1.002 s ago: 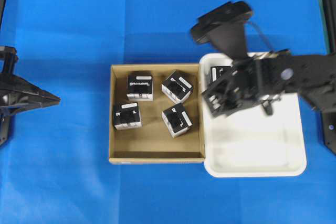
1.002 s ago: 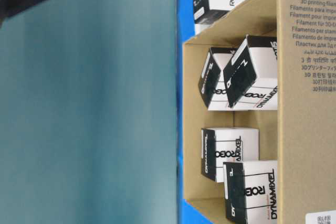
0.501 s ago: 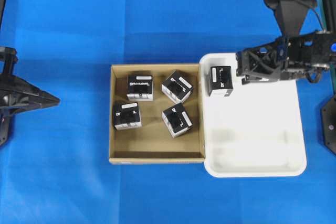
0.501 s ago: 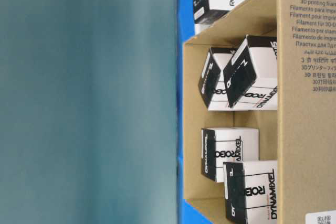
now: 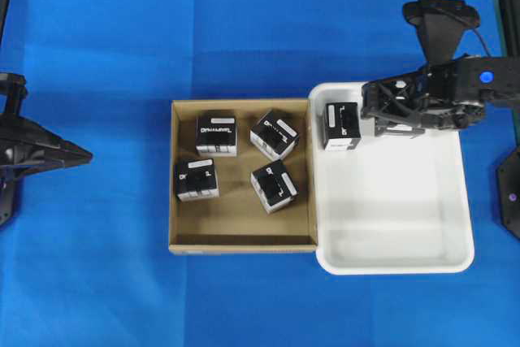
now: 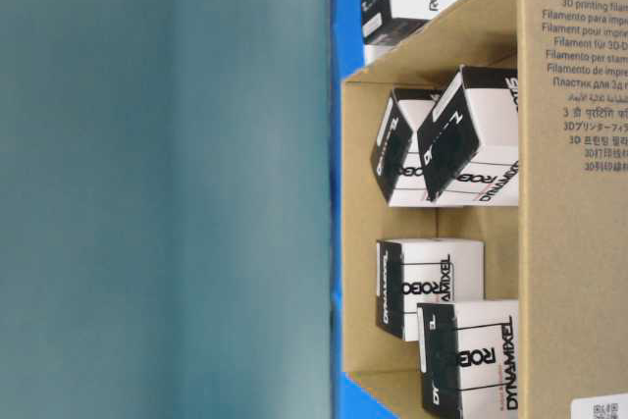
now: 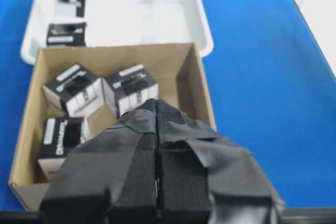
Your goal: Pick a box that is randomly placed inside the cardboard box.
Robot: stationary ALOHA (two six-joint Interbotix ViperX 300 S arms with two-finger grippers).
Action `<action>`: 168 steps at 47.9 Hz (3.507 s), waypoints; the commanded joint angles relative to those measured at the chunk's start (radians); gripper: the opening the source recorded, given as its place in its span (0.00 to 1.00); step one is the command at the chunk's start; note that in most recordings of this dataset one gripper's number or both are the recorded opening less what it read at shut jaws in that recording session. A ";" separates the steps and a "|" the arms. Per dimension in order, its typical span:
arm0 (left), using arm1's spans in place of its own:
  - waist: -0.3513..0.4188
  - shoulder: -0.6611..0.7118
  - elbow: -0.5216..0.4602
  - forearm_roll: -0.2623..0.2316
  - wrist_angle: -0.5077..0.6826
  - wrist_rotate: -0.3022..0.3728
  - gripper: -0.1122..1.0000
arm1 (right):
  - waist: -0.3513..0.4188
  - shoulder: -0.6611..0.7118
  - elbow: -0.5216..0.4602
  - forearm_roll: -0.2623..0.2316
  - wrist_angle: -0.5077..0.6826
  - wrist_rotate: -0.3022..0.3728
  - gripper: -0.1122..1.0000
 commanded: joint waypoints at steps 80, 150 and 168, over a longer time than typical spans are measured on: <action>-0.002 0.018 -0.009 0.003 -0.005 -0.003 0.04 | -0.046 -0.029 -0.049 -0.083 -0.046 -0.121 0.99; 0.035 -0.046 -0.023 0.002 0.023 -0.002 0.04 | 0.272 -0.327 -0.011 -0.230 -0.825 -0.871 0.96; 0.040 -0.103 -0.023 0.003 0.023 -0.002 0.04 | 0.304 -0.383 0.025 -0.232 -0.881 -1.002 0.96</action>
